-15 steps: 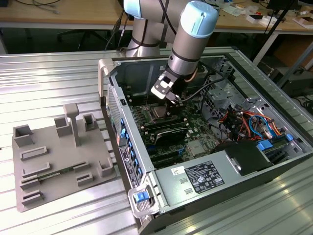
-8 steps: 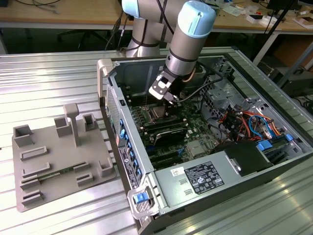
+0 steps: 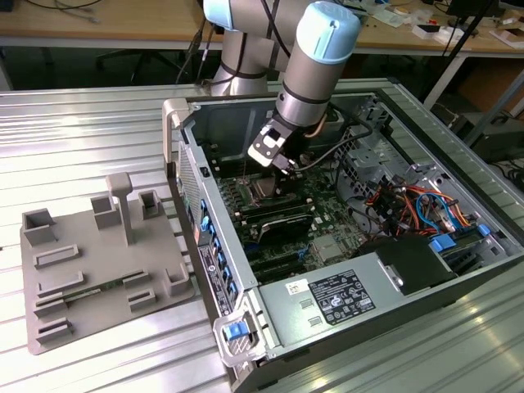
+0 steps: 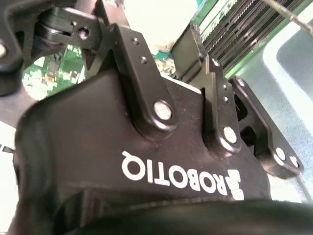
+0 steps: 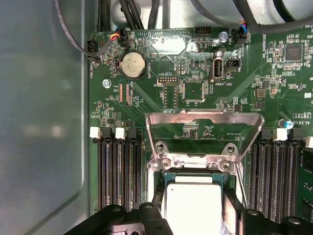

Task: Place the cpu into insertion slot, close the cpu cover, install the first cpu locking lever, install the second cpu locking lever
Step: 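Place the cpu into insertion slot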

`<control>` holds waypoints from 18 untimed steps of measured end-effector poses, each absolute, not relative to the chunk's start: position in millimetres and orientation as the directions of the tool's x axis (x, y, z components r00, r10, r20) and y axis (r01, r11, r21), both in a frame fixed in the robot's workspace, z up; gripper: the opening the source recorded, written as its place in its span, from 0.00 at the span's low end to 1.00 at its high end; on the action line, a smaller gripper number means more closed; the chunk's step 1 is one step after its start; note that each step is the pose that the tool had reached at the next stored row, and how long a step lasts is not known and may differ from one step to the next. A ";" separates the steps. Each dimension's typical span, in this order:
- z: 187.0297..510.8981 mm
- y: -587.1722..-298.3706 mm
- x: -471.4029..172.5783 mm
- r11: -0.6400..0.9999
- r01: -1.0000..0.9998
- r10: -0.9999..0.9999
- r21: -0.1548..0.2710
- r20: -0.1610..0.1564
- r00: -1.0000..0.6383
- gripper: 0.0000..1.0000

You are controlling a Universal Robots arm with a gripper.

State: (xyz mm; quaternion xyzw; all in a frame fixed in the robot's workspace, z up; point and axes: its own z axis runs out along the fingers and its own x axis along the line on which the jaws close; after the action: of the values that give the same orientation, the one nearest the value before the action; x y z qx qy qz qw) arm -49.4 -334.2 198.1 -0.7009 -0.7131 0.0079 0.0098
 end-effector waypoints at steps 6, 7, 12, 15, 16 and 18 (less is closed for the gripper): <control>198.5 -334.2 -49.7 0.018 1.000 1.000 -0.025 0.003 -0.017 0.62; 198.5 -334.2 -49.9 0.019 1.000 1.000 -0.025 0.003 -0.019 0.62; 199.0 -334.3 -50.5 0.024 0.999 1.000 -0.025 0.003 -0.023 0.62; 199.4 -334.2 -50.5 0.024 0.999 1.000 -0.025 0.006 -0.023 0.62; 199.3 -334.2 -50.5 0.024 0.999 1.000 -0.025 0.007 -0.023 0.62; 199.3 -333.7 -50.5 0.024 0.999 1.000 -0.025 0.007 -0.024 0.60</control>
State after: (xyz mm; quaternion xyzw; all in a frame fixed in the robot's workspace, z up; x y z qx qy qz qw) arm -50.5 -333.7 199.3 -0.6986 -0.7154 0.0065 0.0112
